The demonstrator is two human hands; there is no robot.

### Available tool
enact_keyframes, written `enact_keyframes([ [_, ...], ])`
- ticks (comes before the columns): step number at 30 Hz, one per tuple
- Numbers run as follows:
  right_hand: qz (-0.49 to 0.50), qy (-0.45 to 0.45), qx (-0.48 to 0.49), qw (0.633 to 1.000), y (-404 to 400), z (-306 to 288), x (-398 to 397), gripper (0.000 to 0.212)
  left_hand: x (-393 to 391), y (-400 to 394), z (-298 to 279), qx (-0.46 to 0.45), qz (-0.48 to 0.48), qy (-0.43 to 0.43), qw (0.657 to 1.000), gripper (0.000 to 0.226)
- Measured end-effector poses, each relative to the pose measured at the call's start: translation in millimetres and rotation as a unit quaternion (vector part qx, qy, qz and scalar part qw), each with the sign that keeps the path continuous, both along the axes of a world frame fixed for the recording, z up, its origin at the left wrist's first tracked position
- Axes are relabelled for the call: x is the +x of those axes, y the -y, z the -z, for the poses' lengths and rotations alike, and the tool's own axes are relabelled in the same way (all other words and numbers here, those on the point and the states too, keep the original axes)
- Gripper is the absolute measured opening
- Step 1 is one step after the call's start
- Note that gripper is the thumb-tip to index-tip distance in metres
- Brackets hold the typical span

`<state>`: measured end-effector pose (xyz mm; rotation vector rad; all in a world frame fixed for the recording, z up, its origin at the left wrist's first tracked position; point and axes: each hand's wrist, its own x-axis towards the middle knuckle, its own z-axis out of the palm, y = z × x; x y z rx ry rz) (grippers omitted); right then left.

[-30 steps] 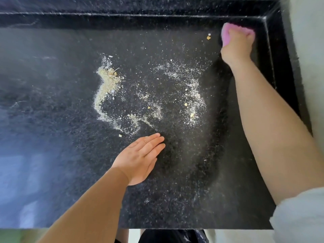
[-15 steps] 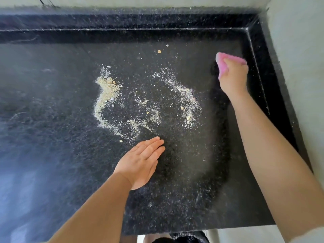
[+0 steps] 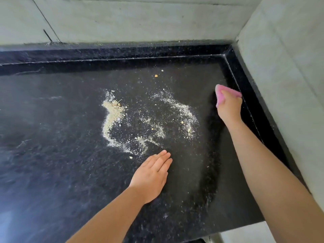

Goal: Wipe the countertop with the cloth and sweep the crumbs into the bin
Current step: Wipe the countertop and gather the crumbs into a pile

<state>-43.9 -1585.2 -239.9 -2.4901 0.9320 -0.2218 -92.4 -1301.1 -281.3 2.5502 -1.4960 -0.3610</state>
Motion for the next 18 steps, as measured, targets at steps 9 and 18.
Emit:
enact_keyframes([
  [9, -0.105, -0.089, -0.002, 0.991, -97, 27, -29, 0.049, 33, -26, -20, -0.090, -0.029, -0.007, 0.996, 0.068],
  [18, 0.073, -0.047, -0.034, 0.996, -92, 12, -37, 0.033, 125, -96, -24, -0.115, -0.304, -0.017, 0.946, 0.044],
])
